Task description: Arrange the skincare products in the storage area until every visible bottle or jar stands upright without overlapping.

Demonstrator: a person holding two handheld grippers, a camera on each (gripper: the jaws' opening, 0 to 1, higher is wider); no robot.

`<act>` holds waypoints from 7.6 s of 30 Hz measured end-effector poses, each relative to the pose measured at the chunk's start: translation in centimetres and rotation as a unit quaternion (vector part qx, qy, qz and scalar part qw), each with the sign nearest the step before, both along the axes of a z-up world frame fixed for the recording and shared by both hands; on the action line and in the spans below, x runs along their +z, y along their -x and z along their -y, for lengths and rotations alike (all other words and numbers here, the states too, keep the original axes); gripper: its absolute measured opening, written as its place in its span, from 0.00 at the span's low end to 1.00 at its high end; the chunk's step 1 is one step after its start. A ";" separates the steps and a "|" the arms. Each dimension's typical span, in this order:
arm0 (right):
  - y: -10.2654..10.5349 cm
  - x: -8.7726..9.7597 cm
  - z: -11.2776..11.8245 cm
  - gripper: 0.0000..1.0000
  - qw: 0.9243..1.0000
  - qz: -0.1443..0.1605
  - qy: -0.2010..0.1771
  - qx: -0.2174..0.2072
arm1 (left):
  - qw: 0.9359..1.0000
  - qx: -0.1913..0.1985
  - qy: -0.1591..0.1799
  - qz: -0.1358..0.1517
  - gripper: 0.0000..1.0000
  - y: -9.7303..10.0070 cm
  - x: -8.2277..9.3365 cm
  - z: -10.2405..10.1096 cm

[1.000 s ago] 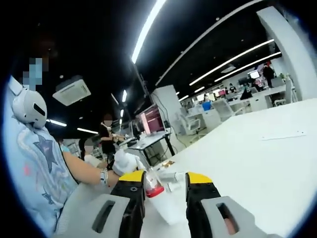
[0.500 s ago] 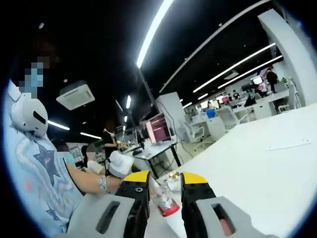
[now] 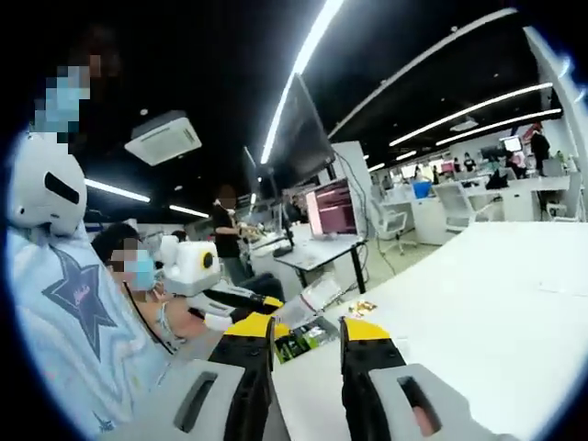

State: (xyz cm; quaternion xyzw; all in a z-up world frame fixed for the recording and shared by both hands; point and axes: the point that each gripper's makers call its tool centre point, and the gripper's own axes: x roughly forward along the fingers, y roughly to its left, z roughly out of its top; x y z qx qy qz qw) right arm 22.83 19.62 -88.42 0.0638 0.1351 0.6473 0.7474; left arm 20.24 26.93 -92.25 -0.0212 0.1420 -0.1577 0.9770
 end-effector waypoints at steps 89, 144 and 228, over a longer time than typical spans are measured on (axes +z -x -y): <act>-0.1 -16.9 5.9 0.12 0.936 0.100 0.330 -0.071 | 0.970 0.015 -0.242 -0.017 0.24 3.6 -6.0 -0.9; -3.3 -18.5 12.2 0.20 0.912 0.054 0.370 -0.168 | 0.983 0.056 -0.142 -0.100 0.32 -2.8 -6.2 -7.3; 8.3 -1.1 1.0 0.21 1.000 -0.007 -0.005 0.019 | 0.835 -0.490 0.222 -0.113 0.17 7.8 0.0 8.1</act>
